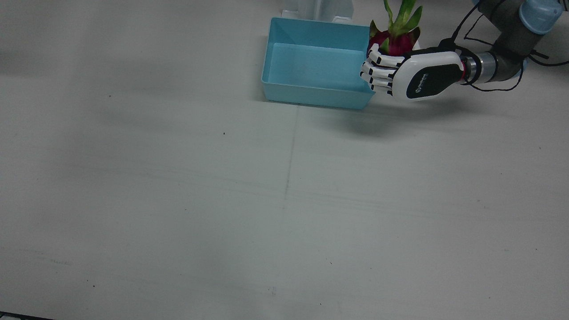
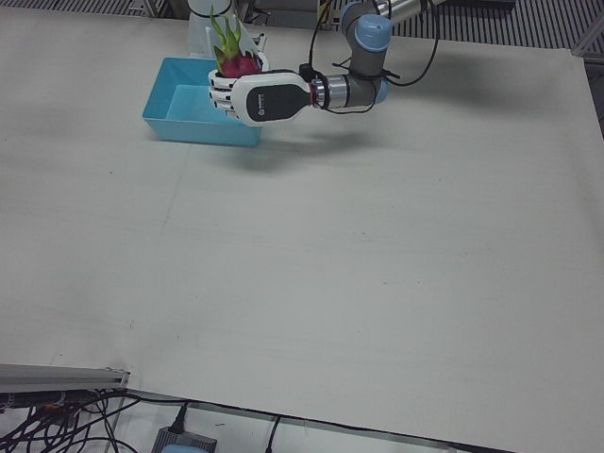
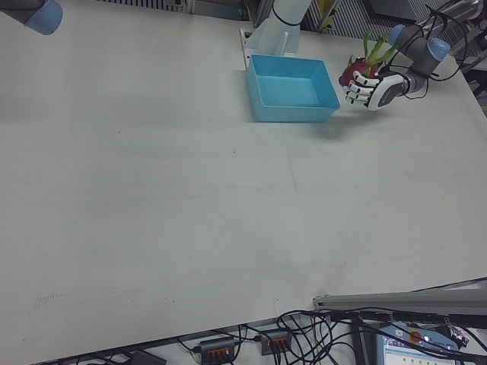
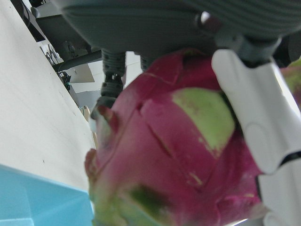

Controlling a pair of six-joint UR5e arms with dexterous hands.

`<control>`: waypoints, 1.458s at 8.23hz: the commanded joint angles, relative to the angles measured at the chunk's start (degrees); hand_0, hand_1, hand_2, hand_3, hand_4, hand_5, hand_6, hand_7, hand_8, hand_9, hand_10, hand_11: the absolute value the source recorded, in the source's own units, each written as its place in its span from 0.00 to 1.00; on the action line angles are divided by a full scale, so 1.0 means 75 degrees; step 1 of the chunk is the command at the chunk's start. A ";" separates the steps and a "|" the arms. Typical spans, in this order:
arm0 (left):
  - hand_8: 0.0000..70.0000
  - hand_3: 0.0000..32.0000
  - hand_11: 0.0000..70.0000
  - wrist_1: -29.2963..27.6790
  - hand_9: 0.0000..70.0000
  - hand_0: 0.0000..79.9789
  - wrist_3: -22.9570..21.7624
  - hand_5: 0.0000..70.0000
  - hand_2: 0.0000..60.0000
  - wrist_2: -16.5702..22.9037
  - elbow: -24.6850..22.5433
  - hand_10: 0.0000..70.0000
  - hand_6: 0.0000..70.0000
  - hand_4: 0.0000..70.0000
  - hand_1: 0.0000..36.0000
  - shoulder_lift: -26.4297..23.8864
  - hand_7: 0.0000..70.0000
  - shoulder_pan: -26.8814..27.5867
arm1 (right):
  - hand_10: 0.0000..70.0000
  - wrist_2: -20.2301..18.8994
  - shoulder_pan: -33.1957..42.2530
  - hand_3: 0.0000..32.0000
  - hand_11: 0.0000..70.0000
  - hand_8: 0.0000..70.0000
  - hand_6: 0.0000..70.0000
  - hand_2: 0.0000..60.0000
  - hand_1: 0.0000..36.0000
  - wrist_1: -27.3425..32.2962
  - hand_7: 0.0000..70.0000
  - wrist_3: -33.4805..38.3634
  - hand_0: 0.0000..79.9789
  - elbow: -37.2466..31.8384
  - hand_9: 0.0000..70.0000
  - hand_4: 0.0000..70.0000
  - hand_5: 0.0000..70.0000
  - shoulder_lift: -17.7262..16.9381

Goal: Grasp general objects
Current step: 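Carry the dragon fruit toward the light-blue tray with the left hand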

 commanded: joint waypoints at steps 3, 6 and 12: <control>0.45 0.00 0.84 0.0023 0.65 0.65 0.0838 1.00 1.00 -0.0603 -0.0039 0.58 0.95 0.28 1.00 -0.0074 1.00 0.1219 | 0.00 0.0000 0.0000 0.00 0.00 0.00 0.00 0.00 0.00 0.0000 0.00 0.0000 0.00 0.0000 0.00 0.00 0.00 0.0000; 0.43 0.00 0.81 -0.0784 0.63 0.64 0.1412 1.00 1.00 -0.0616 -0.0003 0.55 0.89 0.26 1.00 -0.0039 1.00 0.1443 | 0.00 0.0000 0.0000 0.00 0.00 0.00 0.00 0.00 0.00 0.0000 0.00 0.0000 0.00 0.0000 0.00 0.00 0.00 0.0000; 0.02 0.00 0.13 -0.0833 0.05 0.69 0.1555 1.00 0.00 -0.0605 0.0020 0.07 0.16 0.00 0.43 -0.0050 0.36 0.1584 | 0.00 0.0000 0.0000 0.00 0.00 0.00 0.00 0.00 0.00 0.0000 0.00 0.0000 0.00 0.0000 0.00 0.00 0.00 0.0000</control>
